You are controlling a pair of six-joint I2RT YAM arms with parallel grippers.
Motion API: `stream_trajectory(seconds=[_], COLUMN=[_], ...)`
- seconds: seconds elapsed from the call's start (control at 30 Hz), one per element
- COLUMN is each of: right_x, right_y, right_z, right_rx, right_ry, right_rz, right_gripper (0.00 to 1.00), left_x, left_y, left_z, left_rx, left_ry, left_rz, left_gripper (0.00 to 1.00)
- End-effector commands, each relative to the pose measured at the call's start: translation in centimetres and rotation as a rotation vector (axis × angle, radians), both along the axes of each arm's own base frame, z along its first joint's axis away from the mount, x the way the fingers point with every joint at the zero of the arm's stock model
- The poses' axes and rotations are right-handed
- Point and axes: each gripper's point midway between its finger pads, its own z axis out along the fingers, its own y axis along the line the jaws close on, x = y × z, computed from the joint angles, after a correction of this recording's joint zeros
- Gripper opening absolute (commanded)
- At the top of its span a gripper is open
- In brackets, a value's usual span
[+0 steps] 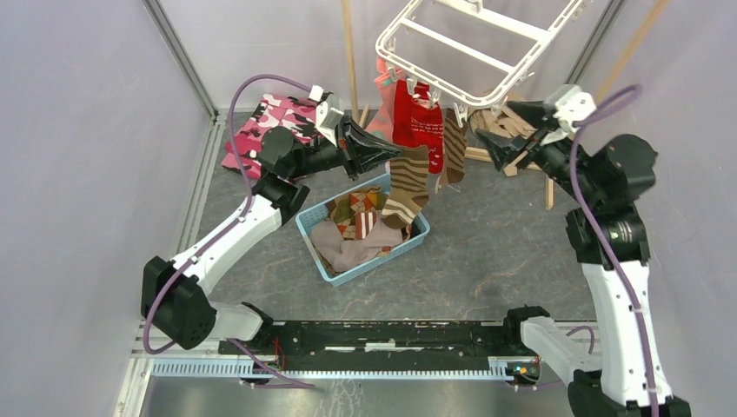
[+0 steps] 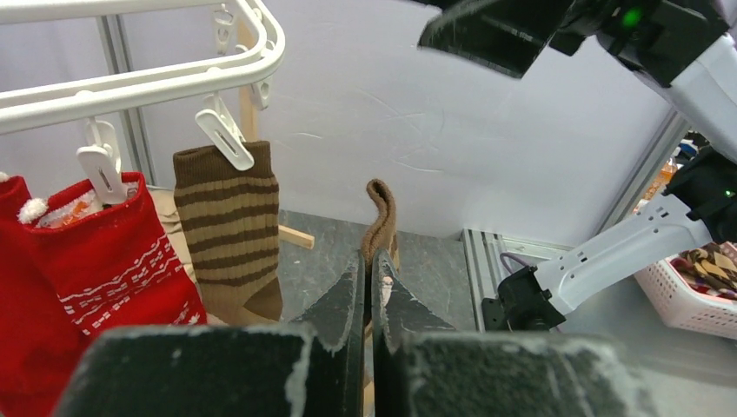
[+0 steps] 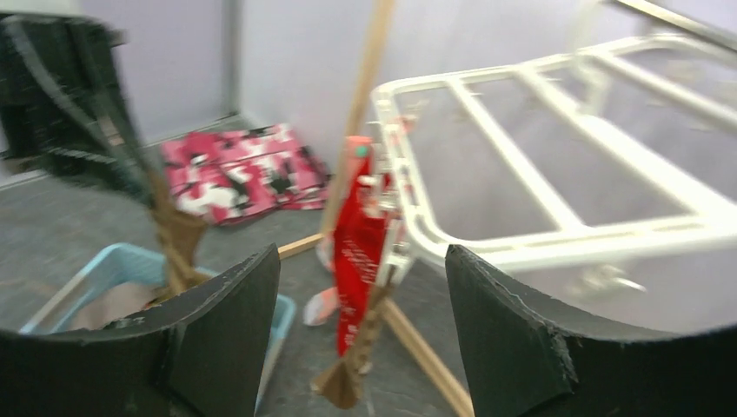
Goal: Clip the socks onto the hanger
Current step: Pick up the sock from the bin, then open the clamp at the hanger.
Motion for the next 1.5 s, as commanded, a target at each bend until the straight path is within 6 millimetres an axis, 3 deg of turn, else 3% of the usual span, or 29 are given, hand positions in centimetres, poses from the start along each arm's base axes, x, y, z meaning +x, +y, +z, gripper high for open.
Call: stream_trajectory(seconds=[0.0, 0.07, 0.17, 0.37, 0.47, 0.73, 0.8, 0.97, 1.17, 1.47], right_x=[1.0, 1.1, 1.5, 1.7, 2.1, 2.1, 2.3, 2.4, 3.0, 4.7], right_y=[-5.8, -7.2, -7.9, -7.4, -7.0, -6.1, -5.9, -5.9, -5.3, -7.0], right_z=[2.4, 2.3, 1.3, -0.9, -2.9, -5.5, -5.7, -3.7, -3.0, -6.3], right_rx=[0.088, 0.121, 0.141, 0.203, 0.183, 0.131, 0.142, 0.193, 0.228, 0.18], right_ry=[-0.065, -0.06, -0.035, -0.037, -0.035, -0.154, -0.165, -0.22, -0.169, -0.082], right_rz=[-0.327, -0.399, -0.422, -0.333, -0.284, -0.097, -0.039, 0.084, 0.242, 0.062], right_gripper=[0.77, 0.77, 0.75, 0.73, 0.69, 0.67, 0.69, 0.77, 0.76, 0.75], left_x=[-1.0, -1.2, -1.5, -1.8, -2.1, -2.6, -2.7, -2.8, -2.9, -2.3], left_y=[0.2, -0.2, -1.1, -2.4, -2.8, -2.7, -2.6, -2.5, -2.4, -2.6], left_z=[2.7, 2.8, 3.0, 2.8, 2.6, 1.7, 1.6, 1.2, 0.9, 1.1], left_rx=[-0.028, -0.033, -0.039, -0.056, -0.054, -0.023, -0.017, 0.008, 0.026, 0.029], left_ry=[0.027, 0.033, 0.047, 0.077, 0.079, 0.062, 0.059, 0.055, 0.045, 0.052], left_rz=[0.014, 0.005, -0.023, -0.066, -0.077, -0.081, -0.084, -0.073, -0.067, -0.043], left_gripper=[0.02, 0.02, 0.02, 0.02, 0.02, 0.02, 0.02, 0.02, 0.02, 0.02])
